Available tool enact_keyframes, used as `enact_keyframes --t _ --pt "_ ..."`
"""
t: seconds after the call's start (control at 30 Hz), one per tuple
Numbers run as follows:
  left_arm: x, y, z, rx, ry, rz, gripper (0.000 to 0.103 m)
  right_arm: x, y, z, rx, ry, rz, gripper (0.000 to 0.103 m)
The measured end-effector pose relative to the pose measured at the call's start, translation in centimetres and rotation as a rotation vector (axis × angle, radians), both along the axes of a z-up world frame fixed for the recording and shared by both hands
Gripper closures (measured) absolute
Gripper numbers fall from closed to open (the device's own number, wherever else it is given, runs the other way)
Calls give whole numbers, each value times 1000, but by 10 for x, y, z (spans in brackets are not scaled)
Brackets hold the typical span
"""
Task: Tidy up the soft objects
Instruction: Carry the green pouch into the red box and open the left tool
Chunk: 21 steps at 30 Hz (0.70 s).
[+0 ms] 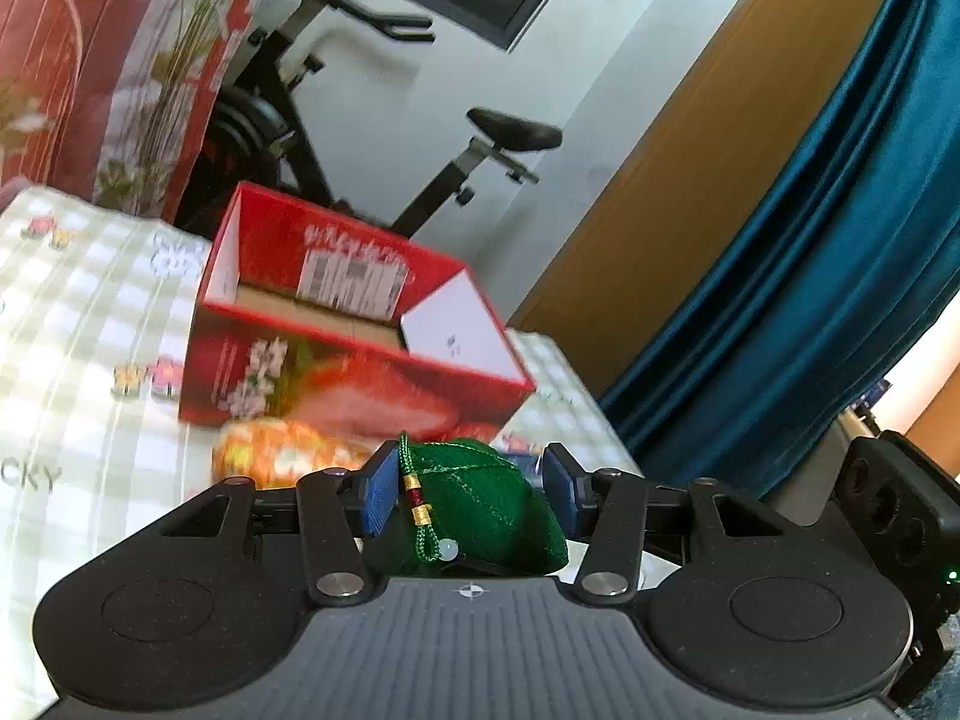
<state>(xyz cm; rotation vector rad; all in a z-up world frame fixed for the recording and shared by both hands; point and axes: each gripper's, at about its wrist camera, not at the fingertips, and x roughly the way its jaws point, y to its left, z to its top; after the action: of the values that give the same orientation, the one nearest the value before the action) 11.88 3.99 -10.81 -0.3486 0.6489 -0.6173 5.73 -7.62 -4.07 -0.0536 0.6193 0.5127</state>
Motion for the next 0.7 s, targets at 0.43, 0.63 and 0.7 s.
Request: enact_keyframes --t 0.43,0.63,0.7 --pt "44 -7 36 18 -94 10 50 49 -2 39 -29 -100 24 59" --pt "85 -11 47 -4 -124 27 50 91 -9 52 -79 -165 29 59" --pt "99 -13 49 -16 -127 30 50 105 -12 56 -102 -190 28 59"
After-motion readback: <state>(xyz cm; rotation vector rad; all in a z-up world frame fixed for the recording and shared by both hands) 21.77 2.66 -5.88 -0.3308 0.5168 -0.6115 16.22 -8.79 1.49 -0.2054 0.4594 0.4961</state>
